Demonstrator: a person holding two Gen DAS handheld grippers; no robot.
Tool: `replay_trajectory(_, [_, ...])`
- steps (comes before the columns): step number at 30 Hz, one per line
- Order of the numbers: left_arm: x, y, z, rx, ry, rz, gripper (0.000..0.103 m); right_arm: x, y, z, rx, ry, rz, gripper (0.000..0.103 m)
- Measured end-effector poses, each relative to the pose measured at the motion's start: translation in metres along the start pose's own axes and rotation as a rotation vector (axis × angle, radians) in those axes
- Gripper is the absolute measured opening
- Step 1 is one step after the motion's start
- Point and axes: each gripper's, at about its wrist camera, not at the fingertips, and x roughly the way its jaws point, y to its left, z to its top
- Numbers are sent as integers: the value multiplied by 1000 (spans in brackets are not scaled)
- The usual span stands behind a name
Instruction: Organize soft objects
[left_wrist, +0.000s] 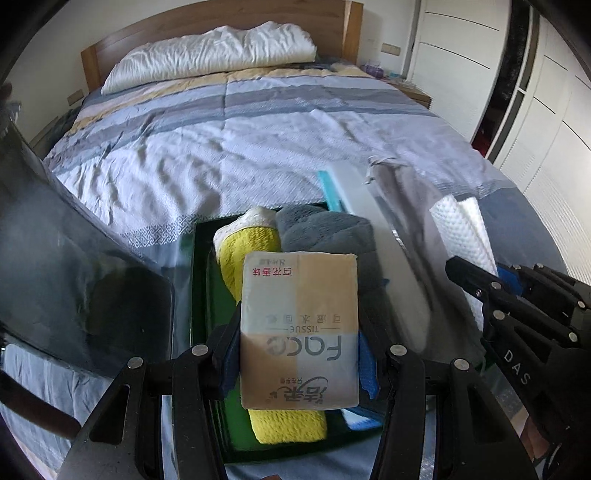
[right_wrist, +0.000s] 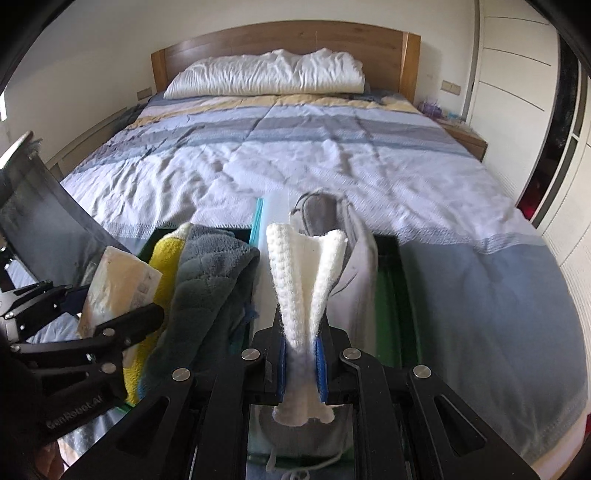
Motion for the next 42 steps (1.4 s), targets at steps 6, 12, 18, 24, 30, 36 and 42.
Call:
replay_trajectory(6, [12,3,2,-19,18,-11,46,19,-6,-1,-22,42,8,13])
replay_trajectory(12, [19,-3,7,-2,21,-9,46,32,-7,3,-37,66,-22,14])
replay_trajectory(18, [27,-9,9,29,46,3,47,40,1,1,-49,89,-34,16])
replay_trajectory(24, [30,-7,7,27,58,5,49,45,1,1,-36,98,-29,36])
replay_trajectory(30, [32,-5,7,17,59,-4,56,44,2,1,-35,91,-23,45])
replay_trajectory(36, [32,-4,9,11,57,-6,60,40,7,2,-50,73,-34,46])
replay_trajectory(42, [31,-4,6,4,53,-3,63,38,8,1,-54,74,-42,47])
